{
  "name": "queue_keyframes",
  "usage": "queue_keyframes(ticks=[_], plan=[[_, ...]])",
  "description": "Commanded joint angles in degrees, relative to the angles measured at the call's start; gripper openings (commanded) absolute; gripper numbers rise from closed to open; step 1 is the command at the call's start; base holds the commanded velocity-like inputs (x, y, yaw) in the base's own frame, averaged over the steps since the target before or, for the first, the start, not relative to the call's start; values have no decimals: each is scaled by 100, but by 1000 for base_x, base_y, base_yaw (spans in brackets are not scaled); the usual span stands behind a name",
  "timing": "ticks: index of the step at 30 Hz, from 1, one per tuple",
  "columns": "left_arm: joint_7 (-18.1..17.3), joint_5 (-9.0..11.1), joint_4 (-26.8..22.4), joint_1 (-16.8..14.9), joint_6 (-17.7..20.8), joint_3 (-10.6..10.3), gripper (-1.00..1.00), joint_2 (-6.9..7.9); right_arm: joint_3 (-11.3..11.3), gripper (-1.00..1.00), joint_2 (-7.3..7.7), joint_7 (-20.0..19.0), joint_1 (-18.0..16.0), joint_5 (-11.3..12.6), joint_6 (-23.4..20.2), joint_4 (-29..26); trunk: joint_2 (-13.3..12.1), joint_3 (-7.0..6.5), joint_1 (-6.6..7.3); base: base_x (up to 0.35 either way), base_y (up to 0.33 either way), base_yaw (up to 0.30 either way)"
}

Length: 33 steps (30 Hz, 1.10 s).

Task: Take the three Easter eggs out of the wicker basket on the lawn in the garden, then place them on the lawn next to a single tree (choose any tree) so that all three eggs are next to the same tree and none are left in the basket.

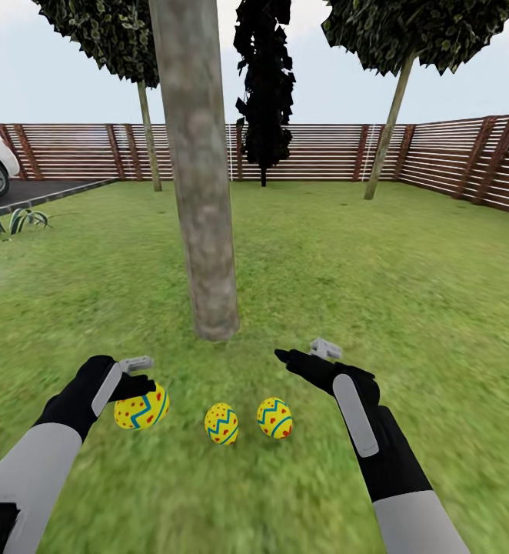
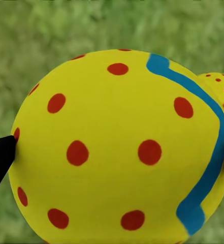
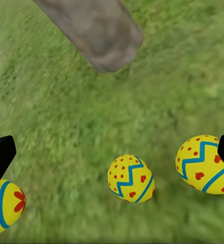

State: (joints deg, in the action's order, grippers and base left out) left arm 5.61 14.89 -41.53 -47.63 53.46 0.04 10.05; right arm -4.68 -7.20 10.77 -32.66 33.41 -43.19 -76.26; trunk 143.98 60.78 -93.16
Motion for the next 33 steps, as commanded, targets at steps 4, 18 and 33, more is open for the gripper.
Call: queue_keyframes(ticks=[4, 18, 33], plan=[[55, 65, -62, 5, 24, -43, -100, -1, -3, 100, 0, 56, -3, 60, -14, -4, 2, 6, 1, 0, 0, 0], [75, 46, 3, -1, 33, -60, -100, -3, -4, 100, -1, 56, -3, 60, -14, -4, 2, 6, 1, 237, 0, 0], [99, 51, -9, -1, 25, -18, -100, 3, 2, 100, 0, 56, -3, 60, -14, -11, 10, 139, -14, 15, 0, 0]])
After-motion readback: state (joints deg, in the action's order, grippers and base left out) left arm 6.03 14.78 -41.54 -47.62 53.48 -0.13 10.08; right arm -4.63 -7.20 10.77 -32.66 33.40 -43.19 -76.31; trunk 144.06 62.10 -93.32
